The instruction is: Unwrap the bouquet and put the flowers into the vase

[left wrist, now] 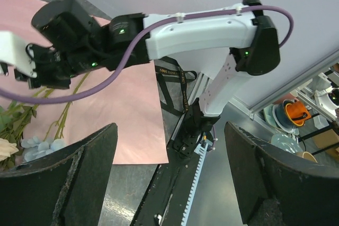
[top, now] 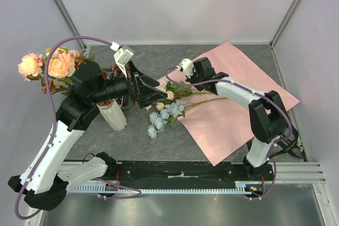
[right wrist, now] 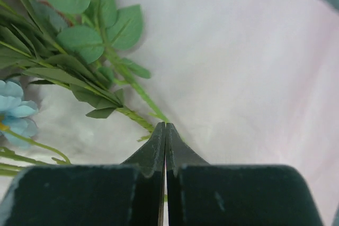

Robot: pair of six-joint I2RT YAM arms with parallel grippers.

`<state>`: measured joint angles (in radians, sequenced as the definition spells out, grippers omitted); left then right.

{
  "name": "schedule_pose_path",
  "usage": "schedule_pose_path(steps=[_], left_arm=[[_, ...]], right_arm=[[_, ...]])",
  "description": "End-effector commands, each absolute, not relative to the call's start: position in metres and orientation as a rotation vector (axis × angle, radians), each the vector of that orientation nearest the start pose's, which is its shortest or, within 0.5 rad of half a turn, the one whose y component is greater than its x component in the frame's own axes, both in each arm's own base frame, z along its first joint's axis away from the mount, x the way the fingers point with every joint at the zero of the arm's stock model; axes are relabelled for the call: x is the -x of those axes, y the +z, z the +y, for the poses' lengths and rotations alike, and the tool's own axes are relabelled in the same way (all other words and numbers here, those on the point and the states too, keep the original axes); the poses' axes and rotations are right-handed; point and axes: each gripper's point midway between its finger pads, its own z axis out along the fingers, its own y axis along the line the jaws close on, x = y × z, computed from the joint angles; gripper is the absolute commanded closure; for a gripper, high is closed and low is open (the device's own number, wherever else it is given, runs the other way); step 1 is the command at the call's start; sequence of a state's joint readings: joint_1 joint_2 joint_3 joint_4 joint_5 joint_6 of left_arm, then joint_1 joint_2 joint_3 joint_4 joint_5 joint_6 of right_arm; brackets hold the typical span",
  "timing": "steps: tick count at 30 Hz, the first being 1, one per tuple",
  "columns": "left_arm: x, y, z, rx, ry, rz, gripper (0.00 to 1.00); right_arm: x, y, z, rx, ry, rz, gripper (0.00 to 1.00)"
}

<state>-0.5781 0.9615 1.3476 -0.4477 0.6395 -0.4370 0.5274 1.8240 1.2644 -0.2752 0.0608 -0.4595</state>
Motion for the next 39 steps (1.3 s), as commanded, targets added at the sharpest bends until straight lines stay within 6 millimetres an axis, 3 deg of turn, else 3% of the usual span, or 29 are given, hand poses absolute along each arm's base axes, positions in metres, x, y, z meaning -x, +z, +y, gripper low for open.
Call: schedule_pose_path(steps=[1, 3, 4, 5, 9, 14, 18, 26, 34, 39], left_arm=[[-0.159, 0.437, -0.251, -0.666, -1.303, 1.641, 0.12], [-0.157, 0.438, -0.25, -0.667, -1.307, 1.636, 0.12], [-0.157, 0.439, -0.249, -0.664, -1.308, 1.636, 0.12], [-0.156, 0.439, -0.249, -0.663, -1.309, 1.637, 0.12], [-0.155, 0.44, -0.249, -0.66, -1.317, 1.635, 0.12], [-0.15, 0.442, -0.247, -0.666, -1.327, 1.626, 0.12], [-0.151, 0.442, -0.247, -0.668, -1.32, 1.625, 0.11], [-0.152, 0.439, -0.248, -0.674, -1.316, 1.633, 0.11], [-0.152, 0.439, -0.248, -0.671, -1.316, 1.637, 0.11], [-0.151, 0.441, -0.248, -0.674, -1.323, 1.633, 0.11]], right_arm=[[-0.426, 0.151, 0.208, 0.981, -0.057, 1.986, 1.0], [-0.426, 0.148, 0.208, 0.999, -0.055, 1.983, 0.95], [-0.427, 0.146, 0.207, 0.998, -0.066, 1.992, 0.86], [-0.43, 0.143, 0.202, 0.984, -0.112, 2.005, 0.71], [-0.442, 0.106, 0.2, 1.054, -0.128, 2.062, 0.59], [-0.448, 0.077, 0.201, 1.15, -0.073, 2.082, 0.48], [-0.448, 0.052, 0.201, 1.221, -0.07, 2.116, 0.47], [-0.449, 0.024, 0.201, 1.298, -0.064, 2.146, 0.5], [-0.423, -0.009, 0.213, 1.432, 0.124, 2.176, 0.53], [-0.422, -0.022, 0.214, 1.47, 0.172, 2.209, 0.55]])
